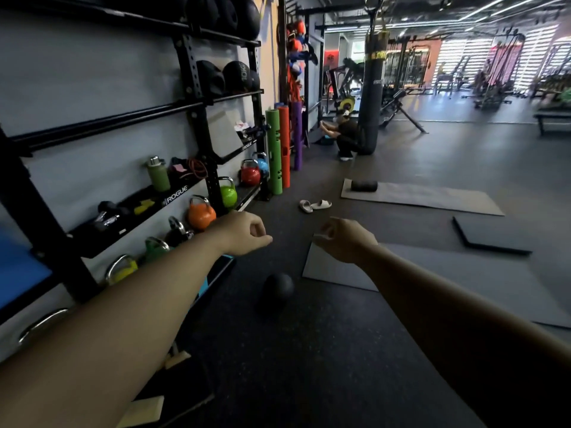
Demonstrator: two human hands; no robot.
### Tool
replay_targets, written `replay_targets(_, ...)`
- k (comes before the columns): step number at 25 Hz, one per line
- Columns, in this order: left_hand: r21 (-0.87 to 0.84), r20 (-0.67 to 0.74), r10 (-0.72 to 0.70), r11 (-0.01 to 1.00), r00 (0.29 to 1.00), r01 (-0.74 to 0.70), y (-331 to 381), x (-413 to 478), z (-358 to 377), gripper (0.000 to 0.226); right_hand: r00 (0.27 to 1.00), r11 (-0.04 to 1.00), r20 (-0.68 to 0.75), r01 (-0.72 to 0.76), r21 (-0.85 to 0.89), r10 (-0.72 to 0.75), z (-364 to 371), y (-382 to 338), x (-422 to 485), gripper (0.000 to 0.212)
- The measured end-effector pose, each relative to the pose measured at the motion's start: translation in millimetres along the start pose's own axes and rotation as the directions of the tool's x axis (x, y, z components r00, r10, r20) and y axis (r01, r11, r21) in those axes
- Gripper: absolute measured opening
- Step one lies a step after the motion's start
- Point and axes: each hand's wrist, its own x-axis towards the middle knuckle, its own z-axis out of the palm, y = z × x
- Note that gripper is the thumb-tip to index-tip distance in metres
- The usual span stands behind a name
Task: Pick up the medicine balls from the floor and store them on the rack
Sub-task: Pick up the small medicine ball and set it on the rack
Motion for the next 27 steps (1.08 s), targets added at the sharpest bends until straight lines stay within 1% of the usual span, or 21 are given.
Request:
replay_targets(4, -0.024, 0.035, -0.001, 1.0, 0.999, 0.001, -29.4, 66.1, 26.1, 0.032, 0.998, 1.0, 0.066, 0.008, -0.029, -0.006, 33.5, 7.1, 65.4, 0.044)
replay_targets(6, -0.04, 0.034, 0.0, 0.999, 0.999, 0.001, -52.9, 114.4, 38.8, 0.033, 0.996, 0.999, 0.09, 0.012, -0.052, -0.007, 53.9, 9.3, 113.1, 0.043)
replay_targets(9, -0.046, 0.096, -0.029, 0.998, 0.995, 0.033, -93.2, 189.6, 52.2, 0.033, 0.994, 0.999, 0.111, -0.014, -0.052, 0.02, 83.3, 8.3, 191.7, 0.042)
replay_targets(12, -0.044, 0.157, -0.048, 0.998, 0.986, 0.055, -130.5, 250.3, 51.0, 0.036, 0.985, 0.999, 0.168, -0.035, -0.028, 0.04, 99.1, -5.6, 258.8, 0.047)
replay_targets(14, -0.039, 0.163, -0.051, 0.998, 0.985, 0.058, -153.7, 293.2, 42.2, 0.036, 0.983, 0.999, 0.176, -0.049, -0.015, 0.051, 106.7, -15.4, 304.3, 0.047)
replay_targets(17, -0.039, 0.178, -0.068, 0.996, 0.982, 0.076, -185.7, 345.7, 41.8, 0.037, 0.98, 1.0, 0.195, -0.028, -0.009, 0.03, 119.4, -17.7, 358.8, 0.048)
replay_targets(21, -0.036, 0.231, -0.14, 0.988, 0.963, 0.152, -222.2, 398.0, 67.3, 0.044, 0.97, 0.999, 0.244, -0.011, -0.052, 0.023, 137.1, 0.8, 422.9, 0.052)
replay_targets(24, -0.04, 0.258, -0.199, 0.976, 0.945, 0.216, -242.1, 453.8, 96.7, 0.037, 0.96, 0.998, 0.279, 0.021, -0.054, -0.005, 156.1, 28.0, 491.5, 0.051)
replay_targets(27, -0.029, 0.29, -0.272, 0.956, 0.917, 0.293, -262.2, 518.0, 139.5, 0.034, 0.943, 0.997, 0.332, 0.062, -0.052, -0.041, 195.8, 64.6, 574.7, 0.05)
